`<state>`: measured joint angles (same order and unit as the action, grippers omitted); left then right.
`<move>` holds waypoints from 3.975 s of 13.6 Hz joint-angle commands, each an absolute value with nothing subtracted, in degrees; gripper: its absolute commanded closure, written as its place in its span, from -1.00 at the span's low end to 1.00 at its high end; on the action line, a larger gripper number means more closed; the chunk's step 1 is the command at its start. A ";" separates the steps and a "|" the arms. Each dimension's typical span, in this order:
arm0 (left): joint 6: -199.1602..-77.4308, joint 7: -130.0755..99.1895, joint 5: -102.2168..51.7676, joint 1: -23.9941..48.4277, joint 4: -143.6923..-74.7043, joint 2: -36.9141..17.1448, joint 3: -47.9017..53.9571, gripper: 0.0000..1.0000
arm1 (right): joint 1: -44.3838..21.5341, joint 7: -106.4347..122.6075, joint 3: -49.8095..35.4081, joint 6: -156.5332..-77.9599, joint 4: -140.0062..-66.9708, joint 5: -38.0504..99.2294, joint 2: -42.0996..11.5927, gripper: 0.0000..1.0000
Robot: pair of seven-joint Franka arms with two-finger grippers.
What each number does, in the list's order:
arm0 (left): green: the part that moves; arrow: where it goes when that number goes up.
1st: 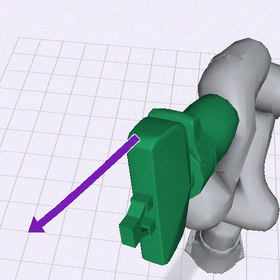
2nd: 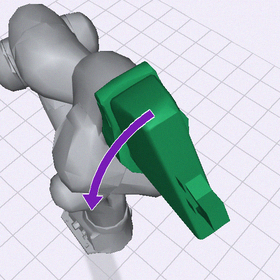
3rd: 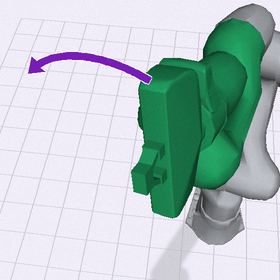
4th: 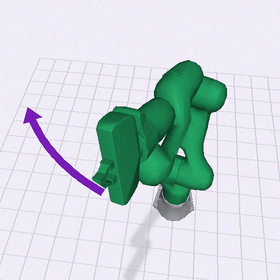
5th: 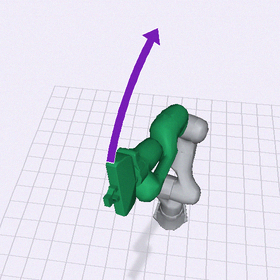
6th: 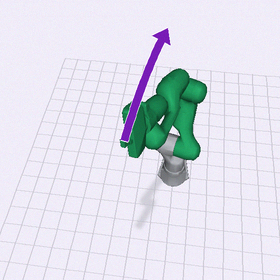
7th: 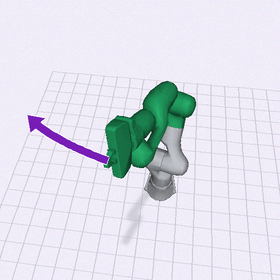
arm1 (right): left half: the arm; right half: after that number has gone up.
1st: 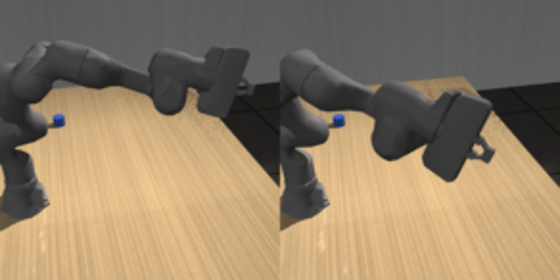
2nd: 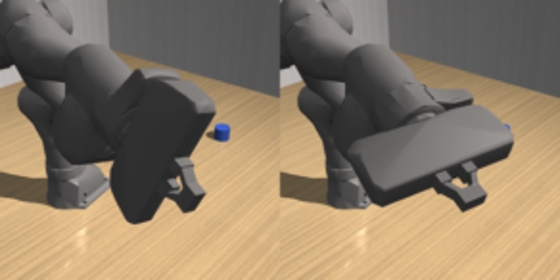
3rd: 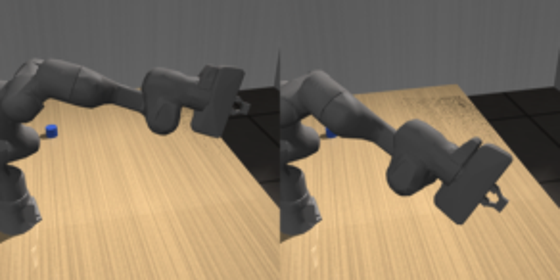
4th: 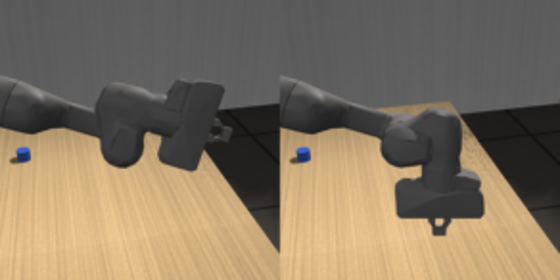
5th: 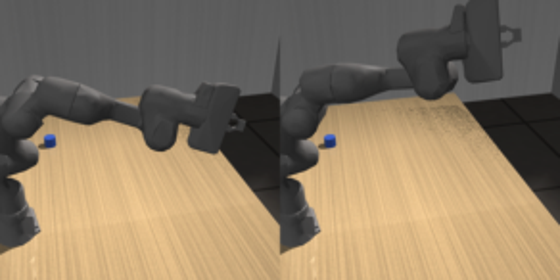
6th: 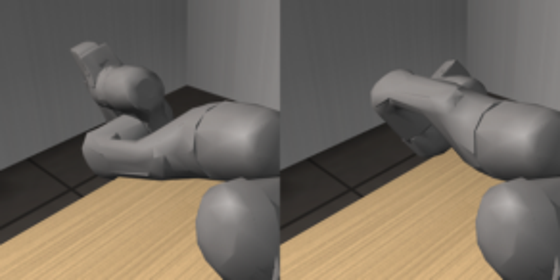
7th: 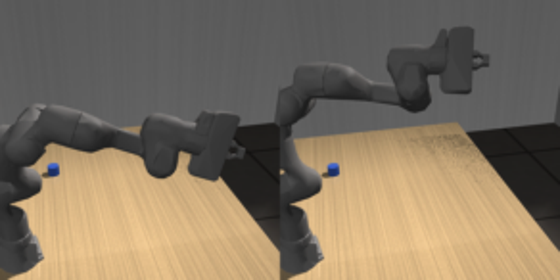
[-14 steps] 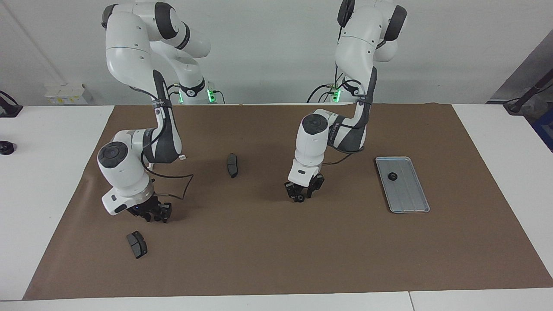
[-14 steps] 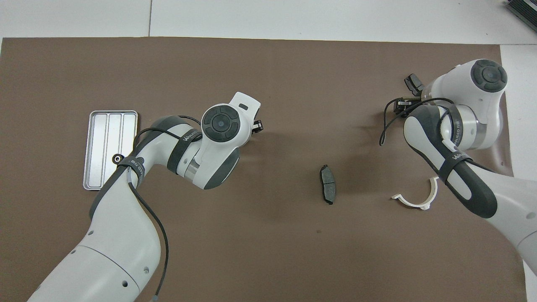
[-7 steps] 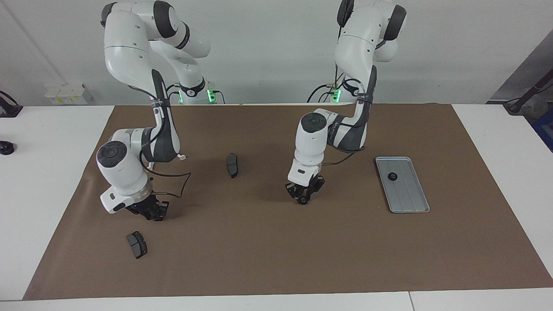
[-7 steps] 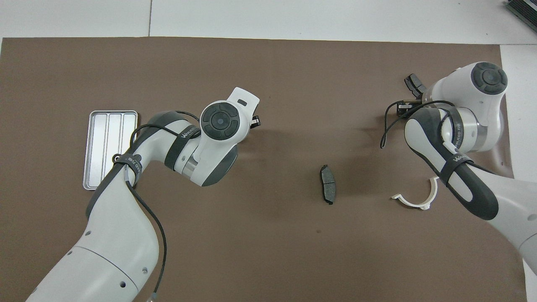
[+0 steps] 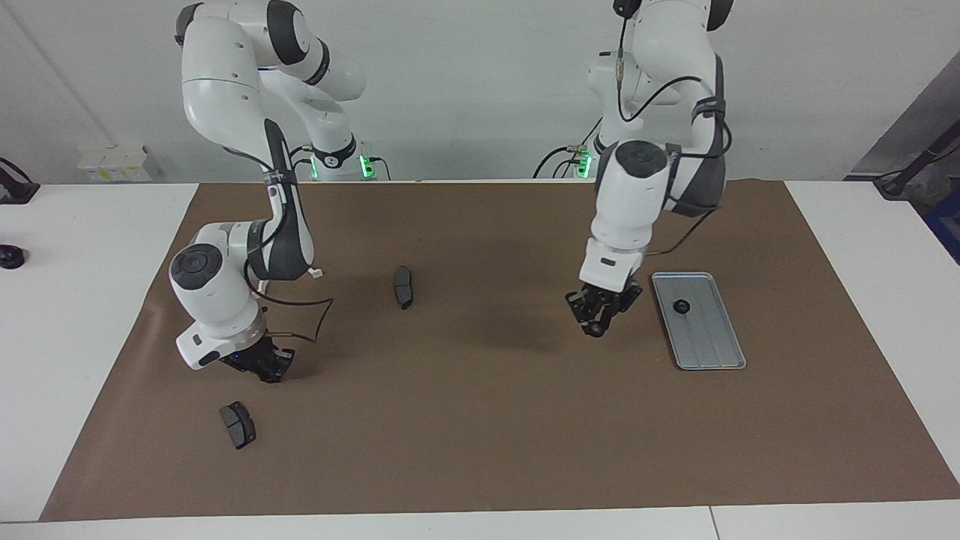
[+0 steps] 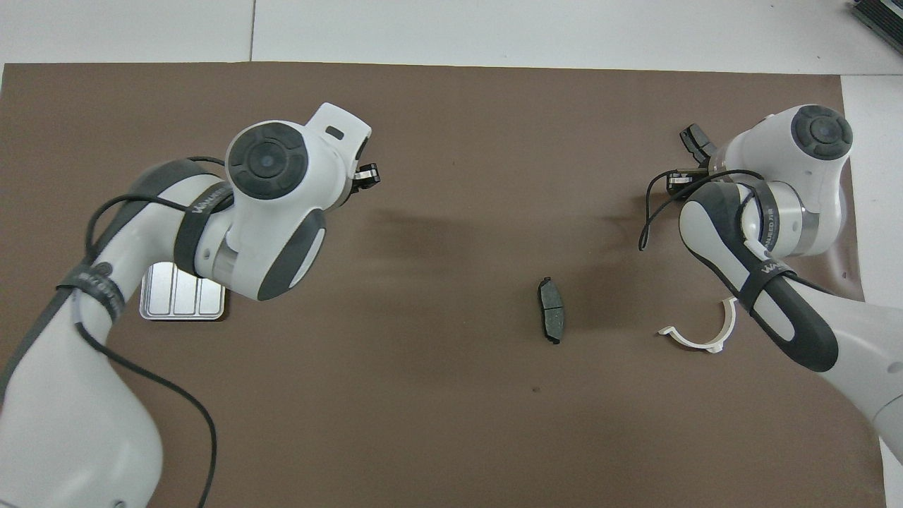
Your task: Pick bearing gear from pile to tray
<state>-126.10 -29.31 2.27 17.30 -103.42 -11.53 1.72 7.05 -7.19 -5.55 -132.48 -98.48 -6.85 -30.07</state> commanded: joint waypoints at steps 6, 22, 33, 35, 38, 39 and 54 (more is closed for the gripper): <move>-121.89 3.58 -2.64 -3.59 -116.25 -2.47 2.11 1.00 | 7.03 -7.20 -12.99 -132.45 -94.76 -7.74 -28.39 0.77; -140.37 9.58 -2.55 -7.29 -130.17 -5.36 1.93 -1.00 | -20.47 -26.17 -20.13 -151.25 -92.64 -11.85 -33.56 0.41; -128.39 -10.32 -1.93 7.53 -110.48 -6.85 2.29 -1.00 | -11.97 -31.38 -18.37 -137.68 -87.90 -16.70 -30.07 -0.70; -131.74 -19.30 -1.50 13.86 -110.22 -8.86 2.20 -1.00 | -8.89 -30.68 -18.54 -130.21 -88.07 -16.17 -26.21 -0.76; -132.80 -36.51 5.17 21.87 -105.22 -15.71 2.28 -1.00 | -4.49 -29.10 -18.72 -116.06 -88.15 -15.65 -19.36 -0.81; -133.85 -40.13 6.23 23.89 -104.86 -17.82 2.29 -1.00 | -3.09 -27.87 -18.63 -112.19 -88.24 -13.12 -16.81 -0.82; -142.73 -47.02 8.61 28.04 -109.69 -23.38 2.11 0.06 | -0.25 5.98 6.23 -91.05 -90.42 5.89 -0.44 -1.00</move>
<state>-141.23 -45.82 7.21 27.77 -108.91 -23.60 2.51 1.47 5.60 4.84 -91.10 -87.12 4.14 -2.71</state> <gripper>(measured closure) 0.493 0.000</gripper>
